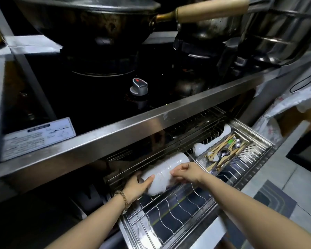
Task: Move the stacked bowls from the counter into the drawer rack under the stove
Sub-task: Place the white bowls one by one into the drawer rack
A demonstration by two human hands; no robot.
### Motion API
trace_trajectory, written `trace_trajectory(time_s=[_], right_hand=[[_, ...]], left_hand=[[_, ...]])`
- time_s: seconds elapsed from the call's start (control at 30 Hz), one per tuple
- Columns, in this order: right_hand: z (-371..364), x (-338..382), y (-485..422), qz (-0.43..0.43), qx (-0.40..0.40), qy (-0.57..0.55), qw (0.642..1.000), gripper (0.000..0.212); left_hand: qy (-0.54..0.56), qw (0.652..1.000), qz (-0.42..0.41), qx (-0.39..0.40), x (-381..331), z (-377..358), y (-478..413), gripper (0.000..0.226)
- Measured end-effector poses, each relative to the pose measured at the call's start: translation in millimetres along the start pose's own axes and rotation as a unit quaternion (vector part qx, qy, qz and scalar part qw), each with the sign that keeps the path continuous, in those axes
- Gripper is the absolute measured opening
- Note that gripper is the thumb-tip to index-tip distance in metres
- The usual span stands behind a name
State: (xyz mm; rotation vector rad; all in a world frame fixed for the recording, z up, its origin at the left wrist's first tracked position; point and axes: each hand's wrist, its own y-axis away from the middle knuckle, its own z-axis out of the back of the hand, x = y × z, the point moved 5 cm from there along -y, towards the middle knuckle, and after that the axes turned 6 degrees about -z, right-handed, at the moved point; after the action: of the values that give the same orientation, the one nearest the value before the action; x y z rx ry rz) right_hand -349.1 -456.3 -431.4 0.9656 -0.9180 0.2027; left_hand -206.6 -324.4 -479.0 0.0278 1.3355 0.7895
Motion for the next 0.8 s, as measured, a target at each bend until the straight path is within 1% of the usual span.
trace_trajectory(time_s=[0.1,0.23,0.33,0.4,0.5,0.57,0.63,0.73,0.8], right_hand=[[7.9,8.2,31.9,0.013,-0.009,0.008,1.000,0.004],[21.4,6.4,75.5,0.049,-0.061,0.022,0.997,0.029],[36.7,17.0,113.5,0.115,-0.131,0.048,0.984,0.038],[46.3,33.5,141.4,0.159,-0.162,0.061,0.972,0.043],[58.1,68.9,186.0,0.225,-0.209,0.110,0.945,0.050],[62.7,96.3,215.4,0.274,-0.244,0.136,0.920,0.052],[62.1,124.3,243.1,0.319,-0.265,0.146,0.898,0.054],[49.8,167.2,278.0,0.380,-0.273,0.164,0.869,0.055],[34.8,196.0,295.0,0.413,-0.259,0.173,0.856,0.057]], left_hand=[[0.016,0.999,-0.030,-0.001,-21.3,-0.7,19.7,0.063],[0.001,0.996,-0.090,0.015,-56.0,-2.7,53.5,0.049],[-0.009,0.988,-0.155,0.023,-90.5,1.1,80.6,0.047],[-0.030,0.977,-0.210,0.024,-117.1,8.4,99.7,0.047],[-0.065,0.952,-0.299,0.011,-160.9,27.6,132.1,0.046],[-0.081,0.930,-0.360,-0.003,-192.4,45.3,159.5,0.046],[-0.100,0.904,-0.415,-0.033,-223.0,68.5,188.3,0.048],[-0.134,0.864,-0.477,-0.084,-262.5,112.0,231.8,0.055],[-0.162,0.840,-0.504,-0.118,-281.7,143.8,259.4,0.060]])
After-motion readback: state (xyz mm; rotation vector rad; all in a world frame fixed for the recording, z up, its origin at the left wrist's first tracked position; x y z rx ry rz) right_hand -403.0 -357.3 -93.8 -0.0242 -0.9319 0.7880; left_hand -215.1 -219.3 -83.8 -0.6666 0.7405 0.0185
